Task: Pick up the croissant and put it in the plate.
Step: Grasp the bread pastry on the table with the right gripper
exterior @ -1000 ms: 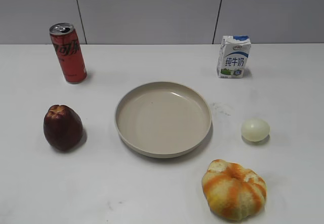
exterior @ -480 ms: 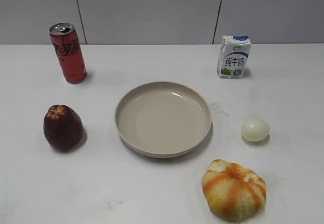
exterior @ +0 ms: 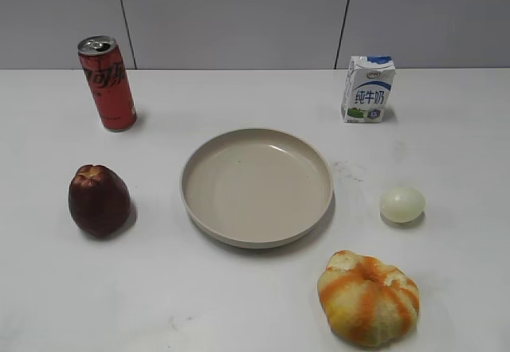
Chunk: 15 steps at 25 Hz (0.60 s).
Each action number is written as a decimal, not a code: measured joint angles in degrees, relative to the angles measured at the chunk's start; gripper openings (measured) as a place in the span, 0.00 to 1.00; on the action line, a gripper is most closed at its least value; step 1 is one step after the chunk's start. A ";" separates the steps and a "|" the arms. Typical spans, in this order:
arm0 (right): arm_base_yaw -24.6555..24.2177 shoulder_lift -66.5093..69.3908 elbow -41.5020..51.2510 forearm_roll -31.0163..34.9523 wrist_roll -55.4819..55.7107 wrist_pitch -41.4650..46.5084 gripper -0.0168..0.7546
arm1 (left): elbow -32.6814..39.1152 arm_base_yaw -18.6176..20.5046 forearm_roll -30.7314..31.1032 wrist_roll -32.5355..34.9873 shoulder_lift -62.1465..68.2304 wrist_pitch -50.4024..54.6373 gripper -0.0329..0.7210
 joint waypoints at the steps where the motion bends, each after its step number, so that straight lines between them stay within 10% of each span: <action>1: 0.35 2.98 -0.86 0.68 -1.83 0.51 0.78 | 0.00 0.00 0.00 0.00 0.00 0.00 0.82; 15: 28.56 29.14 -7.98 -3.36 -6.61 -3.82 0.78 | 0.00 0.00 0.00 0.00 0.00 0.00 0.82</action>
